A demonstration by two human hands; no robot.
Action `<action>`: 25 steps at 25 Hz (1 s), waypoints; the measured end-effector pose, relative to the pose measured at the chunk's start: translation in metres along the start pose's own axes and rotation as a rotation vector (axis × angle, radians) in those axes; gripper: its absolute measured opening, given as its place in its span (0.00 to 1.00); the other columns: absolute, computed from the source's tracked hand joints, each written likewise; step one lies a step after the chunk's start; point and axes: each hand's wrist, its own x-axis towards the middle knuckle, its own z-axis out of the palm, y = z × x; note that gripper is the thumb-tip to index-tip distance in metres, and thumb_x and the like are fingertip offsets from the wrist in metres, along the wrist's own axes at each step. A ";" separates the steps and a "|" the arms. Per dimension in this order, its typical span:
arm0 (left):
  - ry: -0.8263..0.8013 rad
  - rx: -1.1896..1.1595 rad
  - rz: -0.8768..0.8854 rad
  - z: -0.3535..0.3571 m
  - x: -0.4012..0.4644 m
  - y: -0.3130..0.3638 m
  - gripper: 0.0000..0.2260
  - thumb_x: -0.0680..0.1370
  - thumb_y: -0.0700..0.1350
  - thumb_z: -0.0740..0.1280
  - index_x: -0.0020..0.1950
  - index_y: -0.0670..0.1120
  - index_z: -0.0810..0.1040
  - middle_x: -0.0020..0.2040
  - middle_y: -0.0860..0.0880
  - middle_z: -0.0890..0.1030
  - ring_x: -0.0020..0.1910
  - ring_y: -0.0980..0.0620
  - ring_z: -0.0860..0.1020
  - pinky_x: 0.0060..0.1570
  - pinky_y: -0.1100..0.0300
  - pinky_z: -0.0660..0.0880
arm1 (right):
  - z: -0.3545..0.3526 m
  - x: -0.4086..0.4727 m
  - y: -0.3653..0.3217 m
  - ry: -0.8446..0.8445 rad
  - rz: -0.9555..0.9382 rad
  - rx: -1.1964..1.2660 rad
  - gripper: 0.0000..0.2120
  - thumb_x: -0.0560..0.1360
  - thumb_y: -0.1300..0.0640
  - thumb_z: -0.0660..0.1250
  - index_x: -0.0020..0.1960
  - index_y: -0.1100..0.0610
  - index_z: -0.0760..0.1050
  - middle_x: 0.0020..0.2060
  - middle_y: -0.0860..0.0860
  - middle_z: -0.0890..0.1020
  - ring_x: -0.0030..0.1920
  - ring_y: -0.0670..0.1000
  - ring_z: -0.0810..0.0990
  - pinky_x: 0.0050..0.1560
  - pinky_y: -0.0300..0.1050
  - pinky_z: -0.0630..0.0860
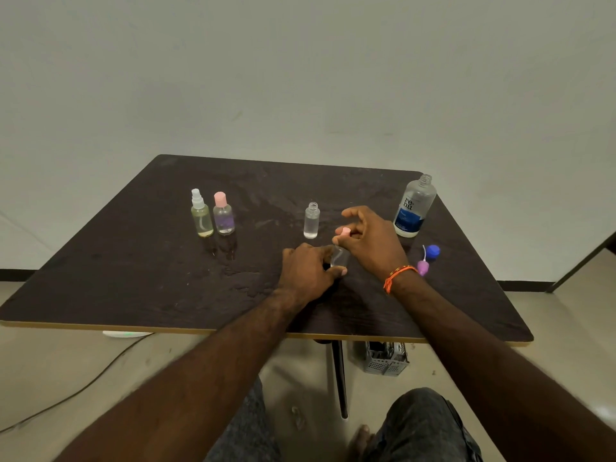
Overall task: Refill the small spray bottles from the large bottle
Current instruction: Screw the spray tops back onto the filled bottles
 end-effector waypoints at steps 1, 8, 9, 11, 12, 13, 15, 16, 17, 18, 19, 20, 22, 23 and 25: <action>-0.005 0.009 -0.002 0.000 0.001 0.000 0.17 0.78 0.60 0.73 0.62 0.53 0.83 0.50 0.55 0.85 0.56 0.52 0.80 0.64 0.47 0.68 | 0.002 -0.001 0.000 0.022 0.014 0.008 0.25 0.72 0.53 0.77 0.66 0.50 0.73 0.48 0.46 0.85 0.48 0.40 0.83 0.52 0.37 0.79; -0.138 -0.086 -0.011 -0.015 0.000 -0.007 0.10 0.77 0.58 0.74 0.55 0.58 0.83 0.43 0.60 0.83 0.47 0.57 0.80 0.62 0.44 0.75 | 0.019 -0.017 0.022 -0.084 0.191 0.008 0.17 0.75 0.57 0.71 0.63 0.52 0.77 0.57 0.48 0.83 0.51 0.43 0.80 0.47 0.34 0.73; -0.146 -0.086 -0.009 -0.019 -0.001 -0.010 0.09 0.76 0.57 0.74 0.53 0.56 0.83 0.41 0.59 0.82 0.44 0.58 0.80 0.59 0.44 0.77 | 0.023 -0.019 0.021 -0.102 0.188 0.018 0.18 0.75 0.59 0.71 0.65 0.52 0.76 0.57 0.48 0.83 0.50 0.41 0.80 0.46 0.32 0.73; -0.099 -0.086 -0.042 -0.028 -0.005 -0.020 0.07 0.76 0.55 0.76 0.50 0.53 0.84 0.38 0.58 0.81 0.38 0.58 0.79 0.54 0.45 0.80 | 0.035 -0.020 0.013 -0.111 0.135 0.011 0.20 0.75 0.59 0.71 0.67 0.51 0.77 0.55 0.46 0.84 0.50 0.41 0.81 0.51 0.34 0.75; -0.066 -0.081 -0.066 -0.033 -0.007 -0.025 0.08 0.75 0.54 0.76 0.50 0.52 0.85 0.37 0.58 0.82 0.37 0.58 0.79 0.51 0.46 0.81 | 0.042 -0.018 0.008 -0.110 0.102 0.003 0.20 0.75 0.58 0.72 0.66 0.51 0.77 0.54 0.46 0.85 0.52 0.42 0.81 0.55 0.36 0.75; -0.031 -0.065 -0.087 -0.039 -0.011 -0.031 0.09 0.75 0.54 0.76 0.51 0.51 0.86 0.38 0.57 0.83 0.38 0.57 0.80 0.50 0.47 0.82 | 0.051 -0.016 0.002 -0.110 0.079 0.003 0.20 0.75 0.57 0.72 0.66 0.50 0.78 0.54 0.46 0.85 0.54 0.43 0.81 0.59 0.39 0.75; 0.051 -0.041 -0.133 -0.050 -0.017 -0.045 0.11 0.75 0.55 0.75 0.53 0.51 0.86 0.42 0.56 0.85 0.42 0.54 0.82 0.51 0.47 0.82 | 0.072 -0.008 -0.011 -0.124 0.069 0.034 0.18 0.75 0.57 0.72 0.64 0.51 0.80 0.53 0.48 0.86 0.55 0.46 0.82 0.61 0.41 0.74; 0.094 -0.061 -0.167 -0.055 -0.020 -0.052 0.11 0.75 0.54 0.75 0.55 0.52 0.85 0.43 0.55 0.86 0.44 0.54 0.83 0.52 0.48 0.82 | 0.084 -0.004 -0.017 -0.128 0.072 0.054 0.17 0.74 0.57 0.72 0.63 0.50 0.80 0.51 0.48 0.86 0.54 0.46 0.82 0.61 0.41 0.75; 0.133 -0.081 -0.207 -0.061 -0.023 -0.058 0.11 0.75 0.53 0.75 0.56 0.52 0.85 0.44 0.55 0.86 0.45 0.54 0.84 0.53 0.49 0.82 | 0.096 0.002 -0.022 -0.127 0.077 0.068 0.16 0.74 0.57 0.72 0.61 0.49 0.81 0.48 0.47 0.86 0.52 0.46 0.83 0.61 0.43 0.76; 0.170 -0.092 -0.239 -0.067 -0.025 -0.064 0.11 0.76 0.51 0.75 0.58 0.53 0.84 0.46 0.55 0.87 0.46 0.53 0.84 0.54 0.50 0.82 | 0.108 0.008 -0.028 -0.124 0.077 0.073 0.15 0.73 0.57 0.72 0.59 0.49 0.82 0.45 0.47 0.86 0.50 0.46 0.83 0.59 0.46 0.78; 0.197 -0.095 -0.262 -0.072 -0.026 -0.067 0.13 0.76 0.48 0.75 0.60 0.52 0.83 0.48 0.54 0.87 0.48 0.53 0.85 0.55 0.50 0.82 | 0.119 0.014 -0.033 -0.121 0.077 0.074 0.14 0.73 0.56 0.71 0.58 0.49 0.82 0.44 0.47 0.86 0.49 0.47 0.84 0.58 0.49 0.79; 0.215 -0.102 -0.272 -0.076 -0.026 -0.072 0.15 0.77 0.46 0.74 0.63 0.52 0.82 0.50 0.53 0.88 0.50 0.52 0.85 0.56 0.50 0.82 | 0.130 0.022 -0.038 -0.120 0.070 0.072 0.13 0.72 0.55 0.71 0.57 0.49 0.82 0.44 0.47 0.86 0.49 0.48 0.84 0.57 0.50 0.79; 0.205 -0.145 -0.272 -0.079 -0.026 -0.081 0.18 0.76 0.41 0.71 0.65 0.51 0.80 0.53 0.53 0.87 0.52 0.53 0.85 0.56 0.50 0.82 | 0.148 0.036 -0.046 -0.105 0.059 0.056 0.13 0.71 0.54 0.70 0.55 0.51 0.83 0.45 0.48 0.87 0.50 0.50 0.84 0.55 0.52 0.79; 0.191 -0.157 -0.258 -0.079 -0.025 -0.087 0.21 0.74 0.40 0.68 0.66 0.51 0.78 0.53 0.53 0.86 0.52 0.53 0.85 0.55 0.50 0.83 | 0.155 0.044 -0.050 -0.093 0.059 0.044 0.12 0.72 0.55 0.69 0.54 0.52 0.84 0.46 0.49 0.87 0.50 0.52 0.84 0.55 0.52 0.79; 0.167 -0.149 -0.246 -0.077 -0.019 -0.100 0.27 0.70 0.41 0.63 0.70 0.50 0.74 0.52 0.52 0.85 0.50 0.51 0.84 0.53 0.47 0.83 | 0.167 0.058 -0.055 -0.080 0.079 0.038 0.11 0.73 0.55 0.68 0.53 0.53 0.84 0.46 0.51 0.87 0.50 0.54 0.84 0.54 0.51 0.79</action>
